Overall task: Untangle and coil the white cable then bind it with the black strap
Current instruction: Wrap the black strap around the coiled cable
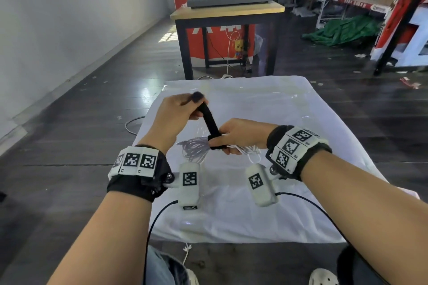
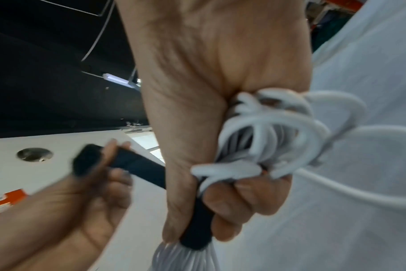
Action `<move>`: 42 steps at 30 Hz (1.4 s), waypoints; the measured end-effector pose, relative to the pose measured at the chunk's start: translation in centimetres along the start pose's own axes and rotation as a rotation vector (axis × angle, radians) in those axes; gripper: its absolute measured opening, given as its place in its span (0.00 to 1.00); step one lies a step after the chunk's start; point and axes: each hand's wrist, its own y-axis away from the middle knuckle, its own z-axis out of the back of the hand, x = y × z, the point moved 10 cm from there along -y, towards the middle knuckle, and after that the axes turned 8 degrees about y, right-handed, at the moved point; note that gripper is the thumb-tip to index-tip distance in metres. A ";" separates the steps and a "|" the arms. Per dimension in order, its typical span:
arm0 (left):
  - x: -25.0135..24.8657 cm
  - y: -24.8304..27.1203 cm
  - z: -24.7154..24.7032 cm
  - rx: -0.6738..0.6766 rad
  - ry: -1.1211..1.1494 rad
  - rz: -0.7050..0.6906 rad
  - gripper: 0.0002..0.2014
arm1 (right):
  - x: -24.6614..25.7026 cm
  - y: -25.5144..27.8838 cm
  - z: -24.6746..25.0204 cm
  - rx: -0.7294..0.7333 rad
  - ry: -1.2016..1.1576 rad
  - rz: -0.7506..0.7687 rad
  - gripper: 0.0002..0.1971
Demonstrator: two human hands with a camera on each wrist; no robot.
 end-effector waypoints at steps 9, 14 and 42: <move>-2.8 1.8 -1.5 0.125 0.226 0.006 0.11 | -3.6 0.2 1.0 -0.056 -0.432 -0.099 0.17; -0.8 2.0 -2.1 0.277 0.246 0.125 0.15 | -4.3 0.6 1.3 -0.010 -0.934 -0.181 0.11; 6.6 2.4 -3.8 0.238 0.320 0.552 0.13 | -1.8 0.7 2.7 -0.009 -1.453 -0.064 0.18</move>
